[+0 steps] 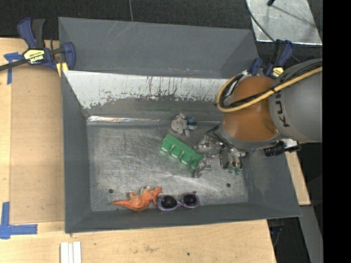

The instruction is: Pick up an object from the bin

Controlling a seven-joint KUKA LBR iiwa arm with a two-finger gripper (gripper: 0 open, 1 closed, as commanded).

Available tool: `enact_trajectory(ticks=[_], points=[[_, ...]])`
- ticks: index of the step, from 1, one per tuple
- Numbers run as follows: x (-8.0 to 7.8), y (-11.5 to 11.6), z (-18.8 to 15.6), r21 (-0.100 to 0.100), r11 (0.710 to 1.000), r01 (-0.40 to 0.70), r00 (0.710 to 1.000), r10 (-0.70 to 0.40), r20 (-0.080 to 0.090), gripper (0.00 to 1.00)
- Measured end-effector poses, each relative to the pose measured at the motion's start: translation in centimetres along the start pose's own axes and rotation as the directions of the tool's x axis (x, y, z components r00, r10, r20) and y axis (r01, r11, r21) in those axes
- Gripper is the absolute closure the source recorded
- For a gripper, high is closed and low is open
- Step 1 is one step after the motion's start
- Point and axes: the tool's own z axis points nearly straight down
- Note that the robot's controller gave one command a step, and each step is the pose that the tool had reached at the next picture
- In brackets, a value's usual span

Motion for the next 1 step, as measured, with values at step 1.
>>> enact_trajectory(ticks=[1], points=[[-0.74, -0.09, -4.33, 0.001, 1.000, -0.012, 1.000, 0.012, -0.017, 1.00]])
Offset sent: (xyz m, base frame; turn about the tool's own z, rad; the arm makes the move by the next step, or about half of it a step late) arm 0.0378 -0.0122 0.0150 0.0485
